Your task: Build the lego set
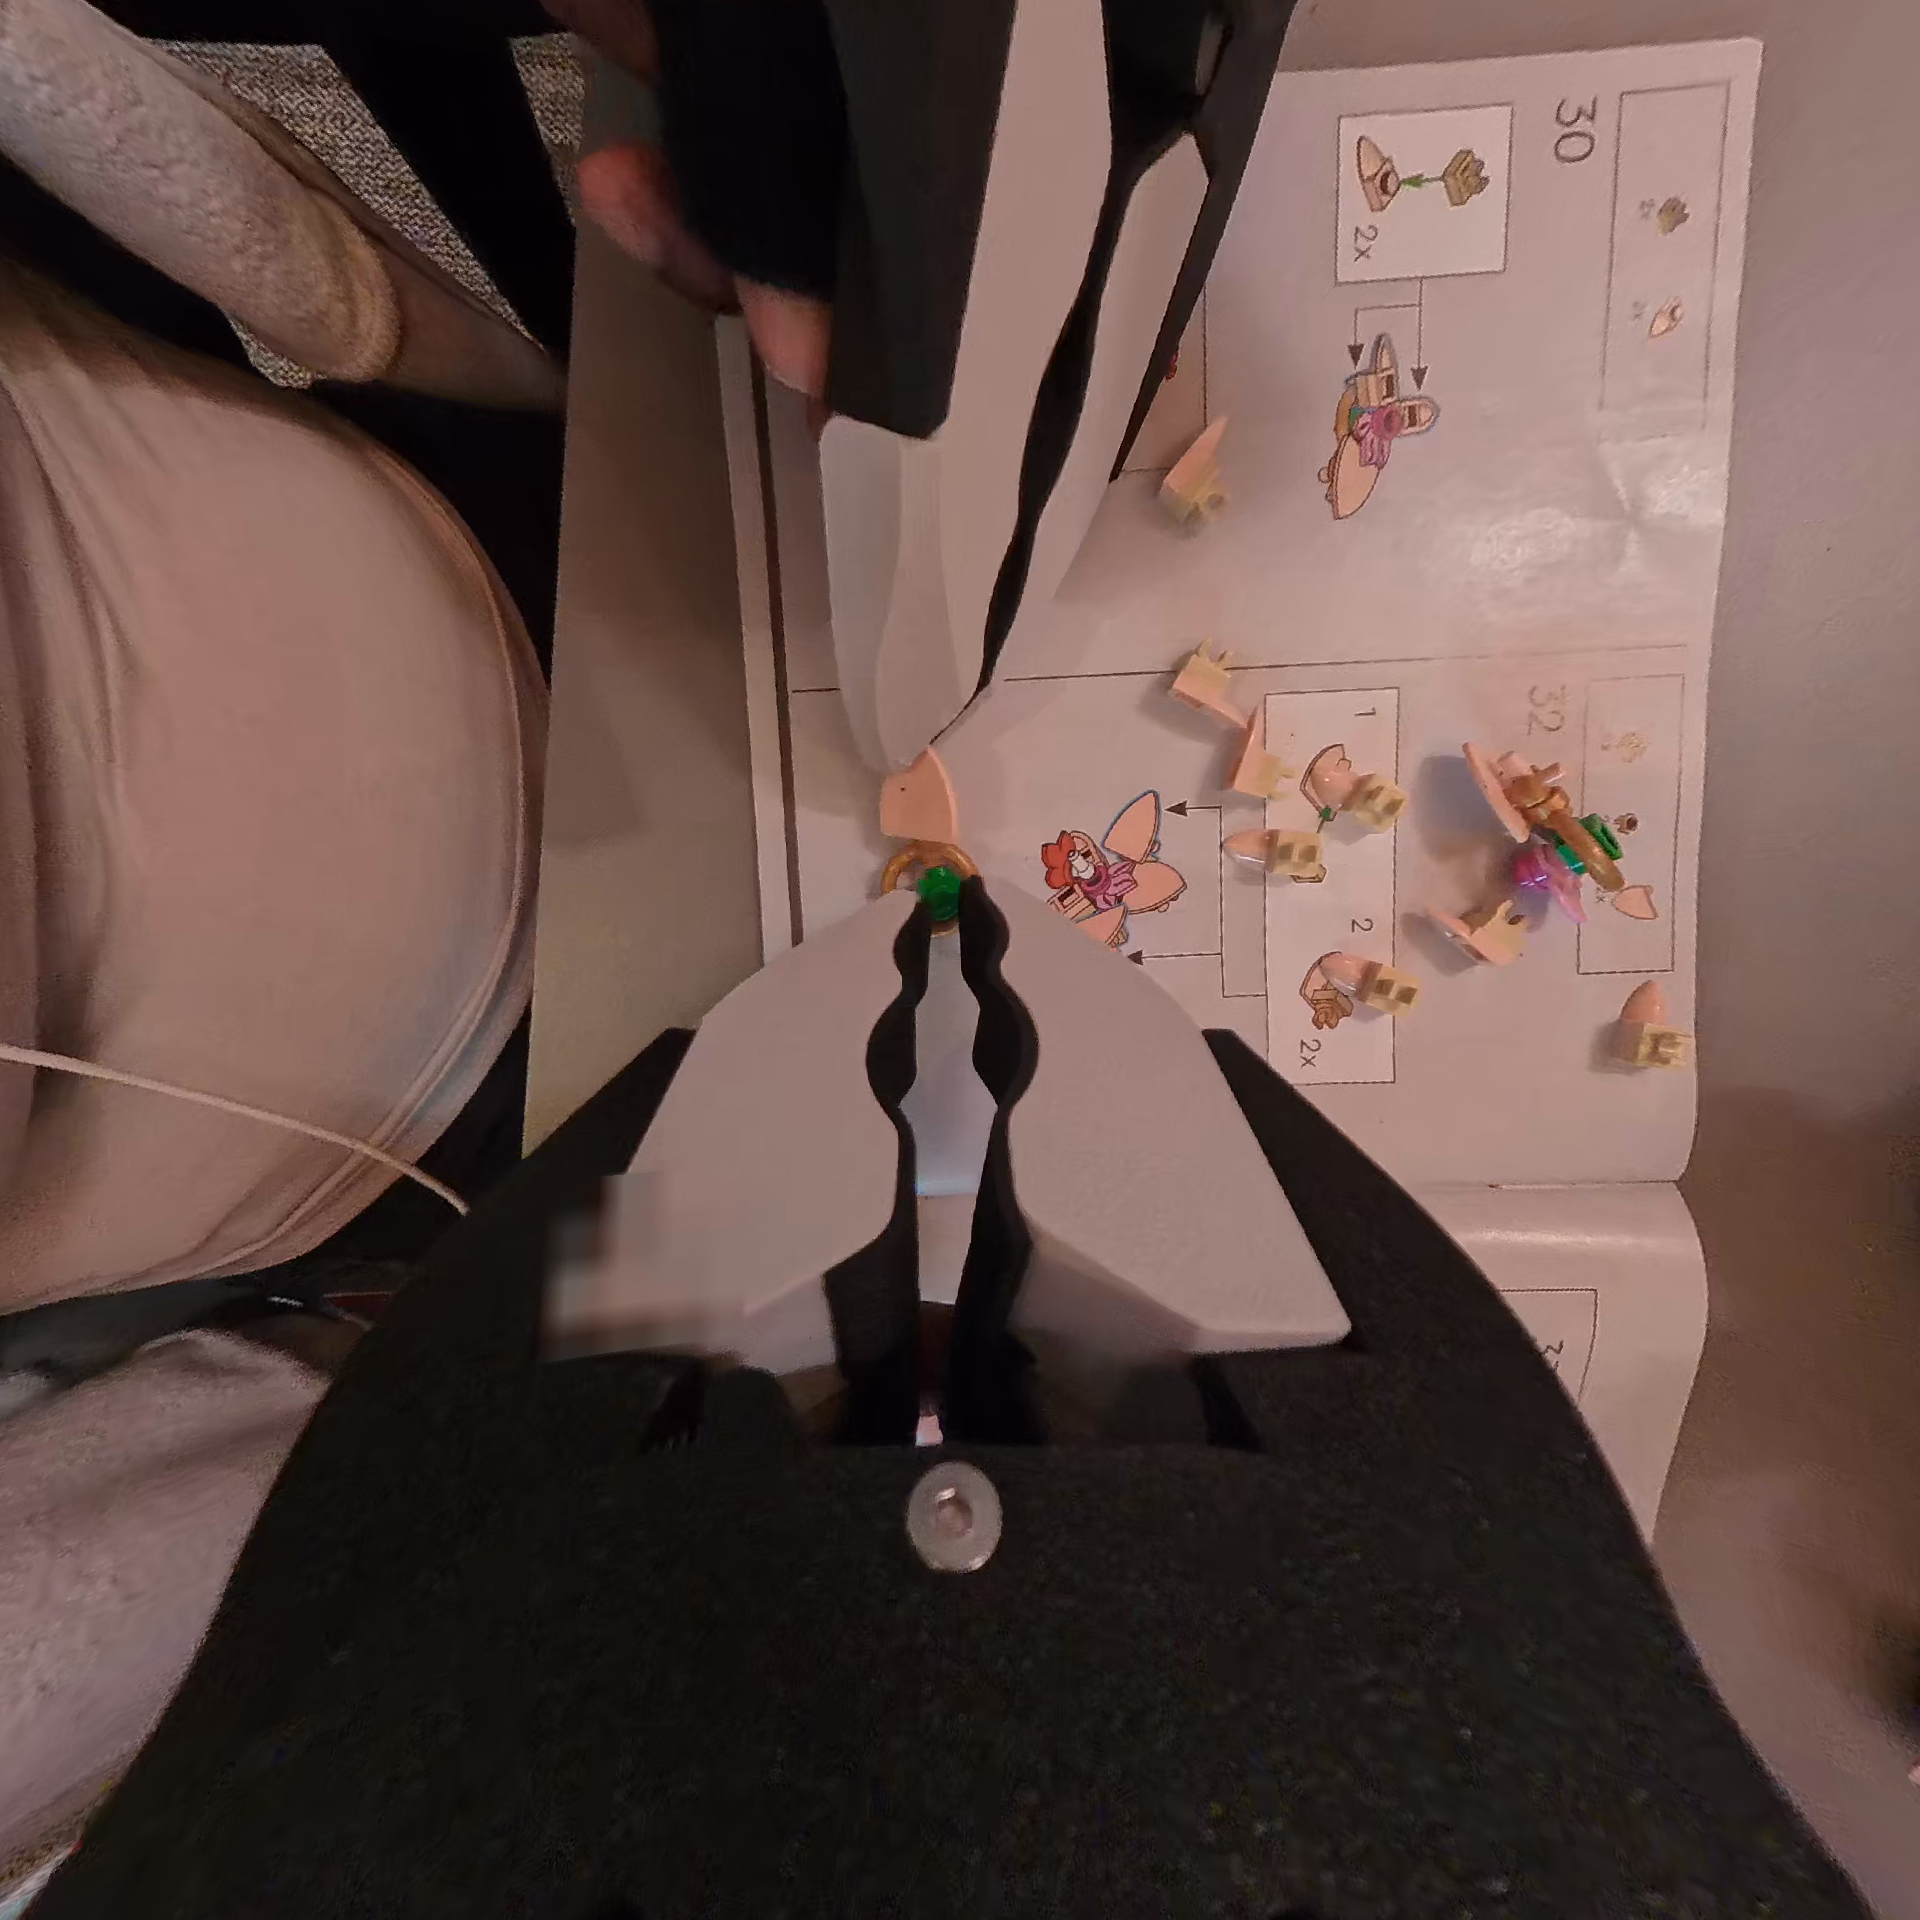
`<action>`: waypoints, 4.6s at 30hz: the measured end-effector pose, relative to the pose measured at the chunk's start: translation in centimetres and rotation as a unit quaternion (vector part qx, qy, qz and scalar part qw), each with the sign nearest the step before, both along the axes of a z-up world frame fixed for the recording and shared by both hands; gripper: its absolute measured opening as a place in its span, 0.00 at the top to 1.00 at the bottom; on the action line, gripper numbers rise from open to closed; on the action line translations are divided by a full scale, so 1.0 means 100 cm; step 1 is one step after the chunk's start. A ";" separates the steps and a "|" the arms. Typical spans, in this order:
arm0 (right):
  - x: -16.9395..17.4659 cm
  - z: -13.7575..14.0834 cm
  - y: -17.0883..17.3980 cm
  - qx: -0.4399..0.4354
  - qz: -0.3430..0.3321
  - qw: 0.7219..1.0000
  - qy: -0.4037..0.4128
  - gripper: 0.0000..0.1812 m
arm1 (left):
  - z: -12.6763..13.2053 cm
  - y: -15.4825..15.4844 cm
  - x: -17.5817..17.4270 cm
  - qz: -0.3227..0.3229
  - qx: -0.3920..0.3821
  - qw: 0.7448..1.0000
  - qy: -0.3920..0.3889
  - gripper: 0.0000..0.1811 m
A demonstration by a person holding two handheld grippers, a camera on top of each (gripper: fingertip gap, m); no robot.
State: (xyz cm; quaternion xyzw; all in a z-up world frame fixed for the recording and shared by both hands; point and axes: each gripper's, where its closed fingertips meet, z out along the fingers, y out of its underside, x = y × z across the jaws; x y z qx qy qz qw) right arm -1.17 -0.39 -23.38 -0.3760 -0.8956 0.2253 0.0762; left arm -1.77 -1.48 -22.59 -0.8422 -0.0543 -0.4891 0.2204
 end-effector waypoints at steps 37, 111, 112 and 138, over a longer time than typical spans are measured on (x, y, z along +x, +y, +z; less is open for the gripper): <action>0.000 -0.006 -0.001 -0.090 -0.087 0.991 0.053 0.98 | -0.007 0.013 -0.010 0.138 -0.105 0.983 -0.063 1.00; 0.014 -0.007 0.000 -0.209 -0.131 0.969 0.019 1.00 | 0.003 -0.001 0.012 0.289 -0.130 0.944 -0.097 0.97; 0.019 -0.002 -0.002 -0.240 -0.127 0.962 0.009 1.00 | 0.002 0.000 0.012 0.289 -0.130 0.944 -0.093 0.97; -0.010 -0.004 0.008 -0.210 -0.114 0.971 0.033 0.96 | -0.006 0.014 -0.004 0.316 -0.118 0.939 -0.066 0.97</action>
